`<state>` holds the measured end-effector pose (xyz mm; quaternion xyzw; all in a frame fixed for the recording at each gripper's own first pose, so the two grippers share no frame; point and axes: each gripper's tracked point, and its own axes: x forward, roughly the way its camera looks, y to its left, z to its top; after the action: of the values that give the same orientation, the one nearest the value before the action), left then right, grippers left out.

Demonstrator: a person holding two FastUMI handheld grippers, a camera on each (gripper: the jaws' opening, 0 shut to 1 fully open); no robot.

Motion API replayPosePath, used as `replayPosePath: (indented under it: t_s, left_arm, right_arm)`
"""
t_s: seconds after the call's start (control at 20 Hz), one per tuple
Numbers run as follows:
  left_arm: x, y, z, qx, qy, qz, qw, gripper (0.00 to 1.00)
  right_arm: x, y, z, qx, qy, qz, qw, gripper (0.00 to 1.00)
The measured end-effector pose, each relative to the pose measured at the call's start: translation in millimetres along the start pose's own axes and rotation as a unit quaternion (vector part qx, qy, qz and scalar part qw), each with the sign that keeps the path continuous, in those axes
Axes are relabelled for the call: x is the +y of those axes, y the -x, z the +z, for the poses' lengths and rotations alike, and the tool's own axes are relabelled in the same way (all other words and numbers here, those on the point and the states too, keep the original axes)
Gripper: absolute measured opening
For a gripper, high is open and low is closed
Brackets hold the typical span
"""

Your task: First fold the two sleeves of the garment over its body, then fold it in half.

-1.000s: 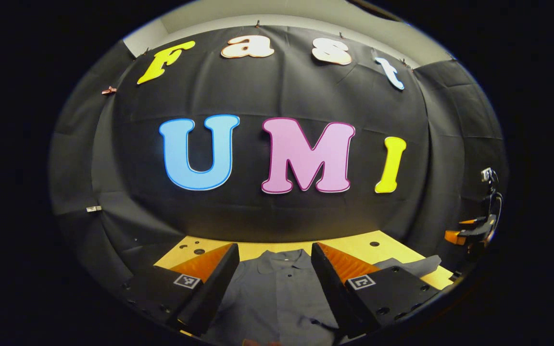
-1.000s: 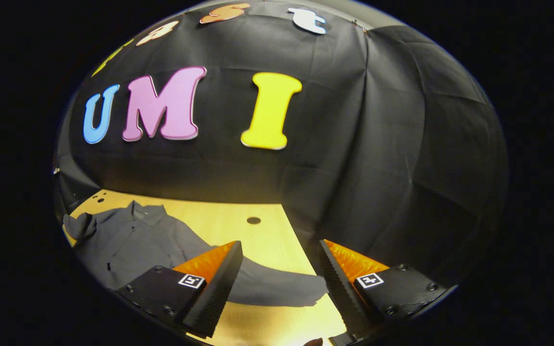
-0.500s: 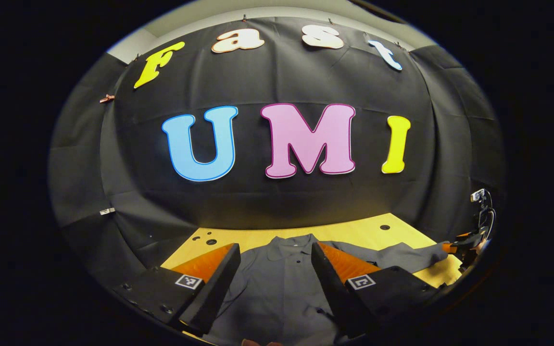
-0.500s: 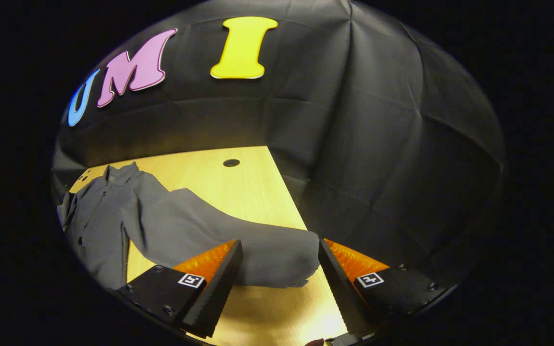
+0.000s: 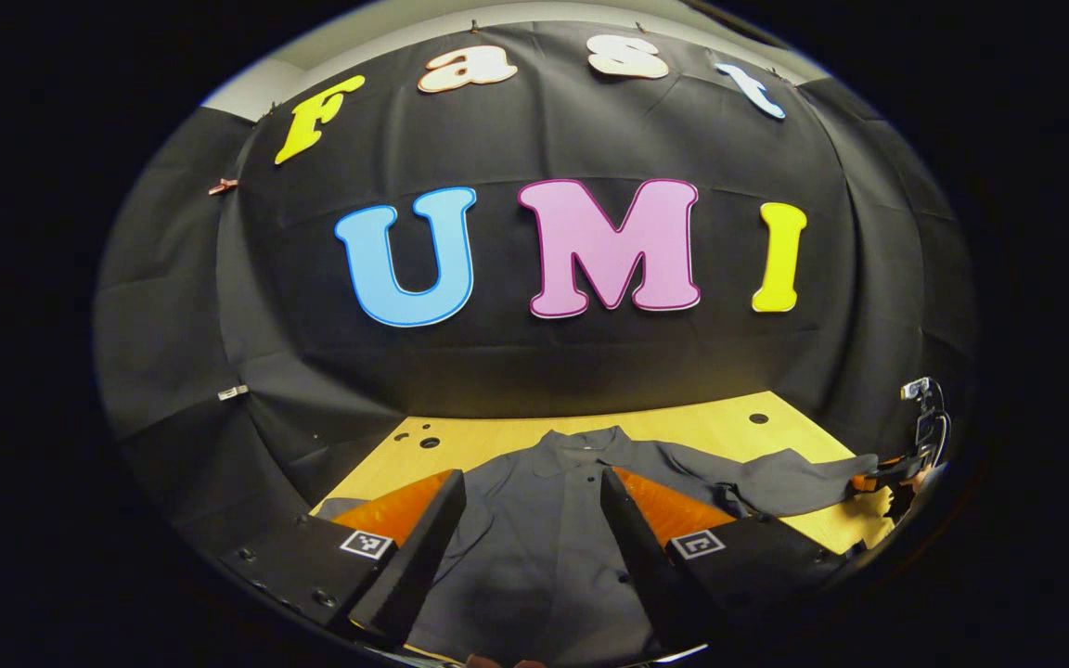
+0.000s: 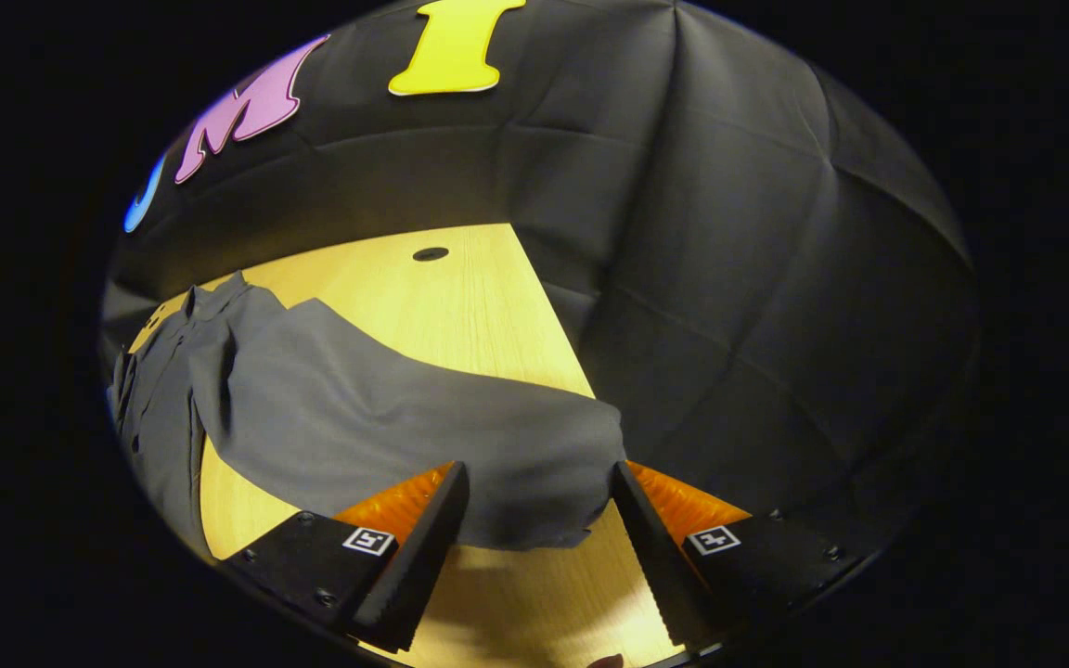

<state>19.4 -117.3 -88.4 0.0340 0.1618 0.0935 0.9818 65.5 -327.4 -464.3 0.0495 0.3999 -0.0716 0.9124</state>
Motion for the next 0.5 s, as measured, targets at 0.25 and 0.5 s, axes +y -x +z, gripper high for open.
replayPosePath:
  t_s: [0.25, 0.5]
  left_arm:
    - [2, 1, 6, -0.007, -0.007, -0.002, 1.000, 0.94]
    - [7, 0, 8, -0.014, -0.009, -0.015, 1.000, 0.94]
  right_arm:
    - [8, -3, 6, -0.005, -0.023, 0.019, 1.000, 0.54]
    - [12, 5, 15, 0.006, -0.008, 0.012, 1.000, 0.08]
